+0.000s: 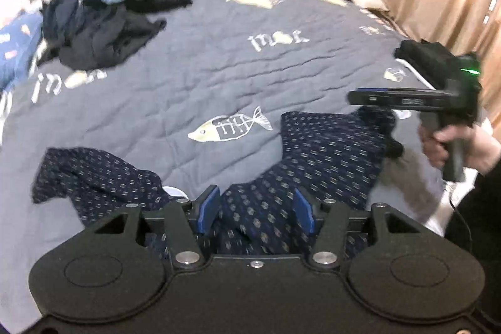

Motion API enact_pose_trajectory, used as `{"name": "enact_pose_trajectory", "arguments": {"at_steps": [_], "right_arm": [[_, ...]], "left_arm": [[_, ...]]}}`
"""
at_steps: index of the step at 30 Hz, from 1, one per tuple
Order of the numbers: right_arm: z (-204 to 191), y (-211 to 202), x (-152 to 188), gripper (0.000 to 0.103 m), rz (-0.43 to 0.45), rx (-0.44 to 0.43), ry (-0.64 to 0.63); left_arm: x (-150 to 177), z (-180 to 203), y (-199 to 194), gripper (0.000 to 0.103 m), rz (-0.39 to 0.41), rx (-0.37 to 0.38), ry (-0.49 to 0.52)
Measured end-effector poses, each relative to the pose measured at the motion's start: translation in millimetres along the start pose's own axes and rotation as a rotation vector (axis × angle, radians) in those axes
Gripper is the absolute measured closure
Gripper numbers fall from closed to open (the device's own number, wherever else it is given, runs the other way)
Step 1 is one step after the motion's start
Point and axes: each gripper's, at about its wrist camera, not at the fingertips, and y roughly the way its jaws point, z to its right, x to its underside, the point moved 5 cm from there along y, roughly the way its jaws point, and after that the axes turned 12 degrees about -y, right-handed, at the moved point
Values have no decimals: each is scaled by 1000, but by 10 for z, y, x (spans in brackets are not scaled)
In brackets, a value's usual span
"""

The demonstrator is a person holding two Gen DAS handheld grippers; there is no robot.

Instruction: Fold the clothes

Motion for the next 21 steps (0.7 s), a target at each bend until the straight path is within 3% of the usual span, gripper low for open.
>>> {"name": "enact_pose_trajectory", "arguments": {"at_steps": [3,6,9,11,13,15,21], "right_arm": [[25,4,1,41,0,3,8],[38,12,7,41,-2,4,12],[24,21,13,41,-6,-2,7],[11,28,15,41,-9,-6,1],[4,35,11,41,-11,-9,-1],[-6,36,10,41,-11,-12,-2],[12,16,-5,41,4,-9,12]], "left_arm": [[-31,-179,204,54,-21,11,-89],[67,-317,416,55,-98,14,-150],[206,-246,468,55,-116,22,-114],[298,-164,462,63,-121,40,-87],[397,-37,407,80,-126,60,-32],[499,105,332,86,-125,78,32],[567,375,-22,93,-34,92,105]]}}
